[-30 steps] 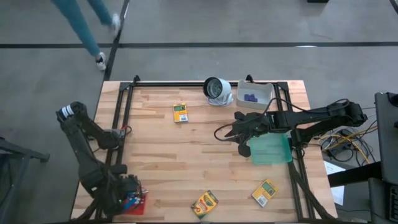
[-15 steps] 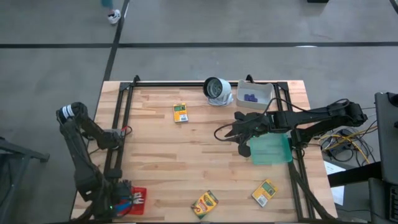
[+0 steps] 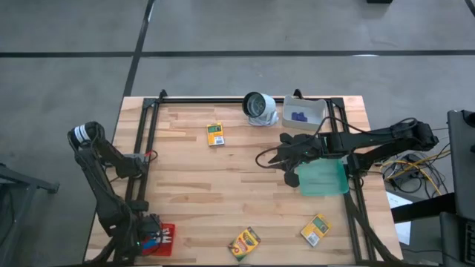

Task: Pick & Place School Supplies
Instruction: Put the blue puncher into the red bin

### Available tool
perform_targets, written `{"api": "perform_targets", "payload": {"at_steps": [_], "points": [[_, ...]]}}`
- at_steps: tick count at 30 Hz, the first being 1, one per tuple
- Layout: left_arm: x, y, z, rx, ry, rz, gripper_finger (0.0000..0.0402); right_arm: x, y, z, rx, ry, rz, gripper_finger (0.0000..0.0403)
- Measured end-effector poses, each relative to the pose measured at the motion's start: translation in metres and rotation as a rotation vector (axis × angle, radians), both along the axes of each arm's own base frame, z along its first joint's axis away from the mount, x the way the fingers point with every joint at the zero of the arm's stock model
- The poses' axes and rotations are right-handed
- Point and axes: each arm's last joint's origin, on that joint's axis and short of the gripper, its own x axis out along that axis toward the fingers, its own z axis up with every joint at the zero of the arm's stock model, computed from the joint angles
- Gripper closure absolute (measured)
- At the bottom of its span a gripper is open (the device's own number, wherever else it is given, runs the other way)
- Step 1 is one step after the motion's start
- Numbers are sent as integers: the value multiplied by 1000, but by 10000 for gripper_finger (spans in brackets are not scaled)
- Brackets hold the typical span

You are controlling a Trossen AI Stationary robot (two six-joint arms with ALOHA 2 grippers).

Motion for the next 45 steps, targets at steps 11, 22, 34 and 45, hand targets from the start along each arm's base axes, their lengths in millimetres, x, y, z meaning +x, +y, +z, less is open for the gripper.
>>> {"api": "perform_targets", "payload": {"at_steps": [11, 22, 34, 45], "points": [[1, -2, -11, -55, -17, -2, 344, 0, 0, 0, 1, 0, -1, 335], [2, -2, -9, -51, -30, 6, 339, 0, 0, 0, 2, 0, -2, 335], [4, -4, -2, -59, -46, 10, 295, 0, 0, 0, 0, 0, 0, 335], [7, -4, 7, -42, -37, 28, 294, 0, 0, 0, 0, 0, 0, 335]]}}
